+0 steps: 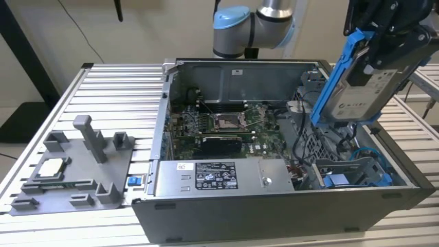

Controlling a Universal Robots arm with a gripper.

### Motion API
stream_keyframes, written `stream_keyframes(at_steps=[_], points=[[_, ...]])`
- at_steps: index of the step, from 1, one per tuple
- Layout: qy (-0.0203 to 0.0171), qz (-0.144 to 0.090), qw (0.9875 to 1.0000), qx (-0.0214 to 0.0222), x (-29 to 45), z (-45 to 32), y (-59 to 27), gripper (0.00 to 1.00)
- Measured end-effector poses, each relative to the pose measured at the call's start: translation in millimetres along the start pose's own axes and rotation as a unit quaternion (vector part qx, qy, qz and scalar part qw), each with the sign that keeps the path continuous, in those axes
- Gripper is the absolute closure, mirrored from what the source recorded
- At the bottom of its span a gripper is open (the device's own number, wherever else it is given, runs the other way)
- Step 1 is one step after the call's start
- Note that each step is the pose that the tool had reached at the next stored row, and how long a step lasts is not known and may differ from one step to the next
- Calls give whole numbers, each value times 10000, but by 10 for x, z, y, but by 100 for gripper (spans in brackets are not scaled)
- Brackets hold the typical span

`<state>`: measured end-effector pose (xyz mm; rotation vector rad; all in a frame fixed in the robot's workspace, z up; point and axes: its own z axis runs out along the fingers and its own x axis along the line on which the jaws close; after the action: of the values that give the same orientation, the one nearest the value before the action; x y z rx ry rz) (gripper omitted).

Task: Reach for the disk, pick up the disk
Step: 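Pick up the disk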

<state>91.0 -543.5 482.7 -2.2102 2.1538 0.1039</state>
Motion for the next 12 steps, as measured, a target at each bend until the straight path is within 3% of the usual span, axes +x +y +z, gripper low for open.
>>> stream_keyframes(at_steps=[8,12], points=[[0,8,10000,2,177,15,-2,100],[9,12,10000,25,229,52,-5,100]])
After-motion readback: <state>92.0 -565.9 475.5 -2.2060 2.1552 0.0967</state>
